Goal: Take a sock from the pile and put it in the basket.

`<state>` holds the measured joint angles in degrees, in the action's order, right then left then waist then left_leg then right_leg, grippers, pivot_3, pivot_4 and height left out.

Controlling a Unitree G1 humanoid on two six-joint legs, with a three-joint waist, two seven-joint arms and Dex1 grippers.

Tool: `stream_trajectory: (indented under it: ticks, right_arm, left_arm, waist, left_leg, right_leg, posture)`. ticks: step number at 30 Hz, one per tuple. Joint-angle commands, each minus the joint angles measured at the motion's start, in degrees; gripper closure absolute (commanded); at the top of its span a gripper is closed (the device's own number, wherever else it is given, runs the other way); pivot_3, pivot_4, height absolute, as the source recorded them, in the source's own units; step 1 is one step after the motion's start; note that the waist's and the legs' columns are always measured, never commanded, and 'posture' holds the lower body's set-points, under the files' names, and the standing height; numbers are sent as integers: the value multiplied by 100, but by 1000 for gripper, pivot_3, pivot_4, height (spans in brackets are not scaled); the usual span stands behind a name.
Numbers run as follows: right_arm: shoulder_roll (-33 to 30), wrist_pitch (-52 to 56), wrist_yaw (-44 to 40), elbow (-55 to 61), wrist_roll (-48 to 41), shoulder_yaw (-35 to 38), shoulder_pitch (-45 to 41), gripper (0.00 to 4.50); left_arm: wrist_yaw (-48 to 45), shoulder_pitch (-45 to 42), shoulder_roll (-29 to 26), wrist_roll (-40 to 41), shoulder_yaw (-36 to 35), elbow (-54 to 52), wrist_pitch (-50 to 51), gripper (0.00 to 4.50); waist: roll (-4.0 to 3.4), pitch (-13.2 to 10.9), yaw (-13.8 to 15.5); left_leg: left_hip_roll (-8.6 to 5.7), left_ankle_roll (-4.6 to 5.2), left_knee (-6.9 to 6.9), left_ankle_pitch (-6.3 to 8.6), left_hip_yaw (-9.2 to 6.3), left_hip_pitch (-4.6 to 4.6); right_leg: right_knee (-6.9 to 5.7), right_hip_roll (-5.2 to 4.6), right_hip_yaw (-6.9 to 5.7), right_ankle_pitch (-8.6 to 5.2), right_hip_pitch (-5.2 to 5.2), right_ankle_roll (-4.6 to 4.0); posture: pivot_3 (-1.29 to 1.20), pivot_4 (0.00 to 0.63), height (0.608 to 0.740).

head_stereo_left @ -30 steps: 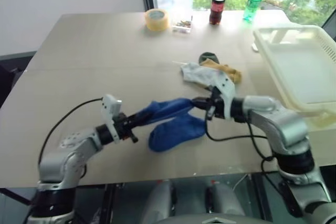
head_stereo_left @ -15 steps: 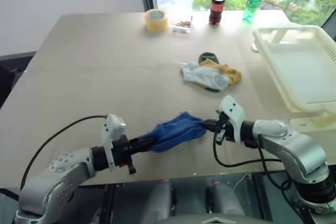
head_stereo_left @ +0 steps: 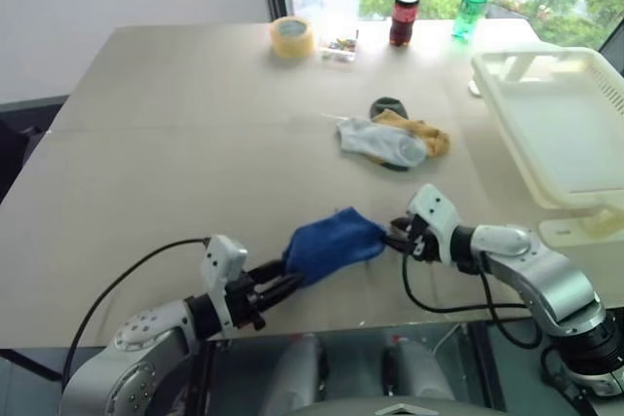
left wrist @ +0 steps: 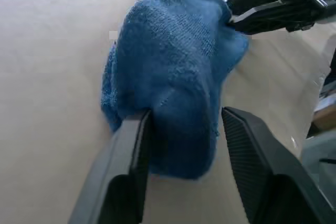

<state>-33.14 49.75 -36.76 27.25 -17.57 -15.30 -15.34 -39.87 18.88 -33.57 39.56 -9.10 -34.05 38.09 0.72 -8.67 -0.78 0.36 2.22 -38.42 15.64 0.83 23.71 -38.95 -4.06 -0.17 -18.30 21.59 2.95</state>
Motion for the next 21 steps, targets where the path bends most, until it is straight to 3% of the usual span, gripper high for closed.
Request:
stream_trajectory:
  ticks: [1,3,7,12,13,14,17,21]
  right_arm:
    - [260,496,20,557,-672,622,-318,2773]
    - [455,673,116,484,-807,658,-485,2773]
    - [563,563,230,43,-444,62,-624,2773]
    - [208,36,180,-727,428,-992,-609,2773]
    - [146,-159,258,-878,681,-1145,-619,3290]
    - [214,-290,524,-1095,909,-1133,-675,3328]
    - [506,-290,1073,-1441,1119,-799,-817,4425]
    - [832,-190,1624,-1794,1241,-363,-977,4425]
  left_arm:
    - [-646,54,-271,402,-462,189,-148,2334]
    - [-799,26,-402,336,-499,319,-205,2334]
    - [-773,-90,-547,90,-399,482,-279,2334]
    - [-286,-732,-380,-1014,334,1036,-754,2334]
    - [-161,-891,-298,-1236,440,1193,-896,2334]
    - [-21,-1189,-177,-1411,538,1421,-1002,2334]
    - [115,-1948,118,-1563,688,1891,-1165,2334]
    - [225,-3086,351,-1624,640,2687,-1279,2334]
  waist:
    - [-1,-1,-8]
    - [-1,0,-15]
    - [0,1,19]
    - [-5,15,10]
    - [-3,18,9]
    - [7,25,7]
    - [4,27,16]
    - [11,25,39]
  left_leg:
    - [2,6,0,3,-1,-2]
    - [3,19,-1,11,-1,-4]
    - [-3,8,-1,5,-2,-3]
    - [-7,-1,-1,-1,2,1]
    - [-7,-1,-1,-1,7,-10]
    - [-7,0,-1,0,7,-13]
    - [-4,20,0,11,4,-59]
    - [0,24,1,13,1,-126]
  right_leg:
    - [-4,1,0,0,0,0]
    - [-6,1,0,2,-1,-3]
    - [1,-3,-4,3,0,-5]
    - [2,-1,-2,4,1,-5]
    - [0,0,0,4,-6,-5]
    - [-1,1,-1,4,-6,-5]
    - [-5,4,-4,4,-47,-4]
    - [-5,3,-6,6,-112,-7]
  posture:
    - [0,150,740]
    - [0,150,740]
    - [0,150,740]
    - [0,150,740]
    - [0,150,740]
    - [0,150,740]
    - [0,150,740]
    - [0,150,740]
